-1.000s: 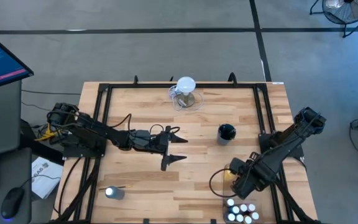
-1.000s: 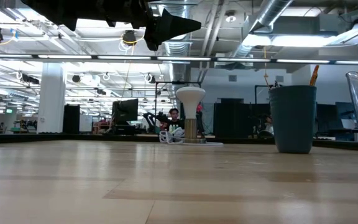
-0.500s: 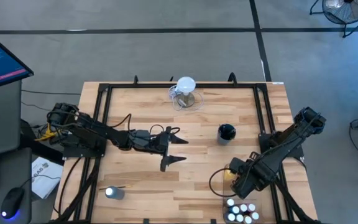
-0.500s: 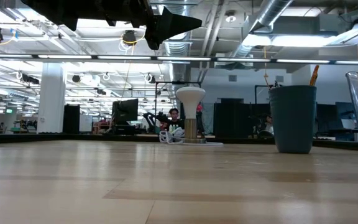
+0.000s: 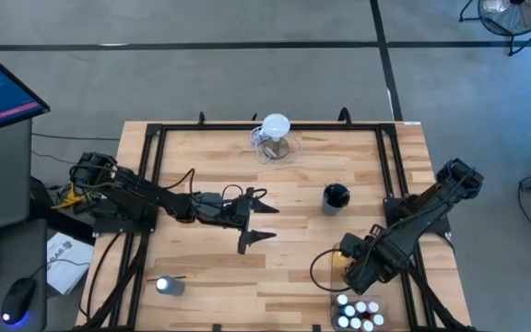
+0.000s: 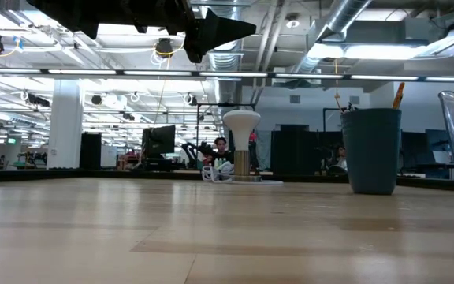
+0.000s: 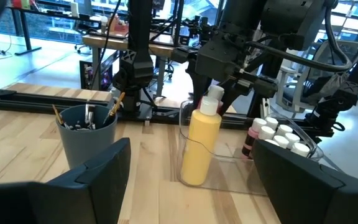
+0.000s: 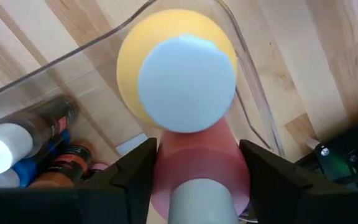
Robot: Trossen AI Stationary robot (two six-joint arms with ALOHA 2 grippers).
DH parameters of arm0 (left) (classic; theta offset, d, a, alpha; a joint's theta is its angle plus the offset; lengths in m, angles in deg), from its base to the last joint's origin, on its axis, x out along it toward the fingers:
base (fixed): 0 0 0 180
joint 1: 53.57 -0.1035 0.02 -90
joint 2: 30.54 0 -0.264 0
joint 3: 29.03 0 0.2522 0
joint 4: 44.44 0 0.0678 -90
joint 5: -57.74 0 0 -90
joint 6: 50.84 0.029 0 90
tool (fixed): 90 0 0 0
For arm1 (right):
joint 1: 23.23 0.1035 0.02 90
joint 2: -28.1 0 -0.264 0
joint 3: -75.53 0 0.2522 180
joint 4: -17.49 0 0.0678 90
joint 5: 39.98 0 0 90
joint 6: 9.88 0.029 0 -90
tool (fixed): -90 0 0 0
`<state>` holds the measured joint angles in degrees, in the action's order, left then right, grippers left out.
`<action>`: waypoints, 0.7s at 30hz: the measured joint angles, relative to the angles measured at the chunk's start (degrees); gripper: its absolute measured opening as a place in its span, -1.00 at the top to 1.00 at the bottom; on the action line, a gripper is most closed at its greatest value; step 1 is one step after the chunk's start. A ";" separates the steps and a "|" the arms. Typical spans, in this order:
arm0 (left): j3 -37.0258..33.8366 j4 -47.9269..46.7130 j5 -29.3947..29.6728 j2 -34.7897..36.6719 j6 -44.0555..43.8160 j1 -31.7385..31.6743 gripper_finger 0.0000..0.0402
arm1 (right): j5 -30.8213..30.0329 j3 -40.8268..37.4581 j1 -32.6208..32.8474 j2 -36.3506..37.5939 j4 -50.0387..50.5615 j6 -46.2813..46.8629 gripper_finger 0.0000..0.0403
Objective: Pick & Place Paint Supplies
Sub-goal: Put the large pink paint bottle into the transparent bin
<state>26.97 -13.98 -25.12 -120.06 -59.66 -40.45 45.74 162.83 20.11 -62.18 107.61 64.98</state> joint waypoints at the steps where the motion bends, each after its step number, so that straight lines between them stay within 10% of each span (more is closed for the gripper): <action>1: 0.00 0.01 0.00 -0.01 0.00 0.00 -0.48 | -0.01 0.00 0.00 0.00 0.07 -0.08 0.02; 10: 0.00 0.03 0.00 0.00 0.00 0.00 -0.48 | -0.27 0.00 0.00 0.02 2.25 0.05 -0.24; 21: 0.00 0.03 0.00 -0.02 0.00 0.00 -0.48 | -2.78 0.00 0.04 0.02 3.24 0.13 -0.05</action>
<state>26.97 -13.95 -25.12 -120.08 -59.66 -40.45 42.96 162.83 20.15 -62.15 110.86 65.11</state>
